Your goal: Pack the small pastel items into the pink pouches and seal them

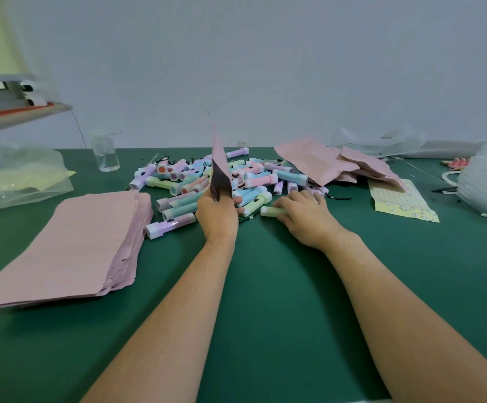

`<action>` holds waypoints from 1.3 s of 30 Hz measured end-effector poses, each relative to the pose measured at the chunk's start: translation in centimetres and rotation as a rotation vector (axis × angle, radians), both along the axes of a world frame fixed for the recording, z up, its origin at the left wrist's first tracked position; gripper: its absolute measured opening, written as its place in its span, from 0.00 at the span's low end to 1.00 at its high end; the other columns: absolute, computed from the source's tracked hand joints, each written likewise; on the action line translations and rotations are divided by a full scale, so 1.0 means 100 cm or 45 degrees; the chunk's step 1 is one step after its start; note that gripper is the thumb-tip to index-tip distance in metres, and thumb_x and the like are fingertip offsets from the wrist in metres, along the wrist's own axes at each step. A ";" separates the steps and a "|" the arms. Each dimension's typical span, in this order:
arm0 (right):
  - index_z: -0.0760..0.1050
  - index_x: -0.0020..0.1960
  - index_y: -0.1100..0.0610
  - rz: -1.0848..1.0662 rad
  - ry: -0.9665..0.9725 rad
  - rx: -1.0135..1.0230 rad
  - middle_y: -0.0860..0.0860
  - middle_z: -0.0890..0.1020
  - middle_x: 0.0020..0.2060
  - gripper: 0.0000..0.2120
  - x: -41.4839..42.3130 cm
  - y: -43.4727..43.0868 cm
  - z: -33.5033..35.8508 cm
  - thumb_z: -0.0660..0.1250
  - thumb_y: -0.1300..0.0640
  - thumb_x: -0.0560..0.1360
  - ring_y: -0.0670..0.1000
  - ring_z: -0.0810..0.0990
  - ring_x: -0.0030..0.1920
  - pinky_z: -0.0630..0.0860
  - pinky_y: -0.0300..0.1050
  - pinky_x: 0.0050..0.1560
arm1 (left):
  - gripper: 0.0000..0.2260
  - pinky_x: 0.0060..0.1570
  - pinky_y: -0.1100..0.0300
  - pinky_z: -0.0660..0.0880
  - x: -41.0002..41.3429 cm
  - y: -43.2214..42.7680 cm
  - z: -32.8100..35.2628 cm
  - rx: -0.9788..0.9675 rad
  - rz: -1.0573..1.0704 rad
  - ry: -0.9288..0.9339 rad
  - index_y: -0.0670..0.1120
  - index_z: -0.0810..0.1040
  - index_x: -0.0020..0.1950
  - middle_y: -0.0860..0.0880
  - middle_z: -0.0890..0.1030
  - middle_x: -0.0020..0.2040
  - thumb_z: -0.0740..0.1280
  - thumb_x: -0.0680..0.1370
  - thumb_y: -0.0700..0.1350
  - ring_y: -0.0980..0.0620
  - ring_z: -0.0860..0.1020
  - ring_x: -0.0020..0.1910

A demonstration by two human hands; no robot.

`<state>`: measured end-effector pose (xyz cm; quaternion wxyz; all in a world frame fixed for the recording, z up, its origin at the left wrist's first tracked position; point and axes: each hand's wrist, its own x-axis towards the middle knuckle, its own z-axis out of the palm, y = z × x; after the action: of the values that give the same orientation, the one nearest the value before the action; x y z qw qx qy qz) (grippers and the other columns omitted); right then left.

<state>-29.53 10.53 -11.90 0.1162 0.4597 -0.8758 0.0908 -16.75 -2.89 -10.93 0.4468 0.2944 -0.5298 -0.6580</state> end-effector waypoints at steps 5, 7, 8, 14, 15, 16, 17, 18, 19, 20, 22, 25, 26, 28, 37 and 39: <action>0.72 0.55 0.55 0.073 -0.349 -0.510 0.55 0.79 0.49 0.09 0.010 0.001 0.008 0.54 0.54 0.87 0.61 0.76 0.51 0.73 0.58 0.52 | 0.06 0.34 0.60 0.77 0.003 0.000 0.001 -0.027 0.088 0.004 0.50 0.79 0.57 0.49 0.85 0.42 0.62 0.87 0.45 0.50 0.82 0.37; 0.73 0.58 0.60 0.072 -0.548 -0.693 0.59 0.80 0.50 0.11 0.012 0.000 0.012 0.53 0.60 0.86 0.63 0.76 0.49 0.75 0.58 0.51 | 0.08 0.36 0.57 0.77 0.004 0.000 0.002 -0.032 0.110 0.015 0.56 0.76 0.51 0.50 0.83 0.40 0.62 0.87 0.45 0.49 0.82 0.39; 0.74 0.60 0.60 0.065 -0.657 -0.775 0.58 0.80 0.49 0.12 0.015 0.001 0.014 0.53 0.60 0.86 0.60 0.75 0.46 0.74 0.56 0.49 | 0.08 0.36 0.56 0.77 0.004 0.000 0.003 -0.033 0.112 0.017 0.56 0.75 0.51 0.52 0.83 0.40 0.62 0.87 0.44 0.49 0.82 0.40; 0.71 0.53 0.65 0.007 -1.085 -0.966 0.50 0.70 0.39 0.36 0.031 0.004 0.025 0.61 0.30 0.73 0.51 0.67 0.38 0.66 0.50 0.42 | 0.07 0.48 0.59 0.78 0.004 -0.001 0.001 -0.100 0.156 -0.019 0.52 0.81 0.61 0.52 0.85 0.54 0.67 0.84 0.42 0.53 0.83 0.51; 0.70 0.50 0.66 0.000 -1.062 -0.955 0.51 0.67 0.38 0.41 0.032 0.004 0.026 0.62 0.24 0.70 0.51 0.65 0.38 0.64 0.51 0.42 | 0.10 0.54 0.61 0.77 0.005 -0.001 0.001 -0.132 0.190 -0.022 0.50 0.83 0.63 0.52 0.85 0.59 0.68 0.83 0.42 0.54 0.82 0.58; 0.68 0.45 0.65 -0.011 -1.041 -0.948 0.51 0.65 0.37 0.45 0.033 0.004 0.027 0.63 0.20 0.67 0.52 0.64 0.37 0.63 0.52 0.42 | 0.12 0.57 0.65 0.75 0.006 -0.001 0.001 -0.151 0.219 -0.015 0.48 0.84 0.65 0.53 0.84 0.63 0.70 0.82 0.41 0.55 0.80 0.63; 0.65 0.40 0.62 -0.041 -1.008 -0.942 0.51 0.65 0.34 0.44 0.033 0.003 0.028 0.64 0.18 0.64 0.51 0.63 0.36 0.62 0.52 0.41 | 0.14 0.58 0.68 0.75 0.007 -0.001 0.002 -0.149 0.237 -0.002 0.48 0.84 0.66 0.54 0.83 0.64 0.71 0.81 0.41 0.55 0.79 0.65; 0.62 0.35 0.57 -0.092 -0.956 -0.936 0.49 0.64 0.31 0.41 0.034 0.002 0.028 0.64 0.17 0.63 0.50 0.63 0.33 0.62 0.50 0.40 | 0.16 0.60 0.67 0.75 0.007 -0.001 0.002 -0.139 0.246 0.010 0.49 0.84 0.66 0.54 0.82 0.65 0.72 0.79 0.39 0.55 0.79 0.66; 0.59 0.32 0.53 -0.149 -0.887 -0.933 0.46 0.63 0.28 0.38 0.034 0.002 0.028 0.65 0.19 0.64 0.49 0.62 0.31 0.62 0.49 0.38 | 0.16 0.61 0.63 0.77 0.008 0.000 0.002 -0.135 0.253 0.017 0.49 0.85 0.66 0.55 0.82 0.64 0.72 0.78 0.38 0.55 0.79 0.65; 0.58 0.31 0.52 -0.187 -0.820 -0.937 0.45 0.62 0.26 0.35 0.033 0.001 0.028 0.67 0.22 0.67 0.48 0.62 0.29 0.61 0.48 0.36 | 0.17 0.63 0.59 0.79 0.008 0.000 0.003 -0.141 0.260 0.018 0.49 0.85 0.65 0.56 0.82 0.62 0.72 0.77 0.37 0.54 0.80 0.65; 0.61 0.32 0.52 -0.149 -0.761 -0.985 0.45 0.64 0.26 0.28 0.030 0.000 0.026 0.67 0.32 0.74 0.48 0.63 0.28 0.63 0.48 0.35 | 0.16 0.62 0.50 0.81 0.007 0.000 0.003 -0.161 0.281 0.017 0.49 0.87 0.62 0.59 0.82 0.57 0.73 0.76 0.36 0.51 0.82 0.62; 0.69 0.44 0.54 -0.020 -0.841 -1.075 0.51 0.72 0.32 0.17 0.031 -0.003 0.025 0.63 0.43 0.83 0.50 0.69 0.29 0.70 0.47 0.33 | 0.13 0.59 0.50 0.82 0.008 0.000 0.005 -0.165 0.325 0.021 0.49 0.88 0.57 0.57 0.84 0.54 0.76 0.75 0.38 0.52 0.84 0.58; 0.70 0.50 0.53 -0.005 -0.860 -1.094 0.53 0.76 0.35 0.11 0.032 -0.004 0.025 0.61 0.45 0.84 0.48 0.71 0.27 0.71 0.45 0.30 | 0.12 0.58 0.51 0.83 0.008 -0.001 0.005 -0.162 0.330 0.022 0.49 0.88 0.56 0.55 0.85 0.54 0.77 0.74 0.38 0.52 0.84 0.57; 0.68 0.62 0.49 0.045 -0.875 -1.110 0.54 0.80 0.39 0.07 0.035 -0.005 0.025 0.59 0.49 0.85 0.45 0.72 0.24 0.71 0.43 0.24 | 0.12 0.56 0.51 0.84 0.008 -0.002 0.006 -0.155 0.336 0.035 0.49 0.89 0.54 0.55 0.85 0.53 0.77 0.73 0.38 0.53 0.84 0.54; 0.82 0.44 0.44 0.161 -1.080 -1.267 0.51 0.68 0.35 0.11 0.044 0.000 0.042 0.62 0.47 0.79 0.53 0.64 0.30 0.67 0.44 0.29 | 0.12 0.57 0.48 0.83 0.006 -0.001 0.005 -0.191 0.311 0.052 0.51 0.88 0.52 0.54 0.85 0.55 0.75 0.74 0.36 0.50 0.84 0.56; 0.80 0.42 0.48 0.147 -1.273 -1.333 0.53 0.68 0.37 0.17 0.047 0.002 0.047 0.56 0.43 0.78 0.54 0.65 0.30 0.70 0.46 0.33 | 0.12 0.56 0.52 0.83 0.005 -0.002 0.005 -0.196 0.316 0.061 0.52 0.88 0.51 0.55 0.85 0.55 0.75 0.74 0.36 0.53 0.84 0.55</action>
<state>-24.84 10.70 -7.16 -0.0982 0.2930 -0.6403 0.7033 -16.21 -3.11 -10.48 0.5586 0.3068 -0.5275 -0.5618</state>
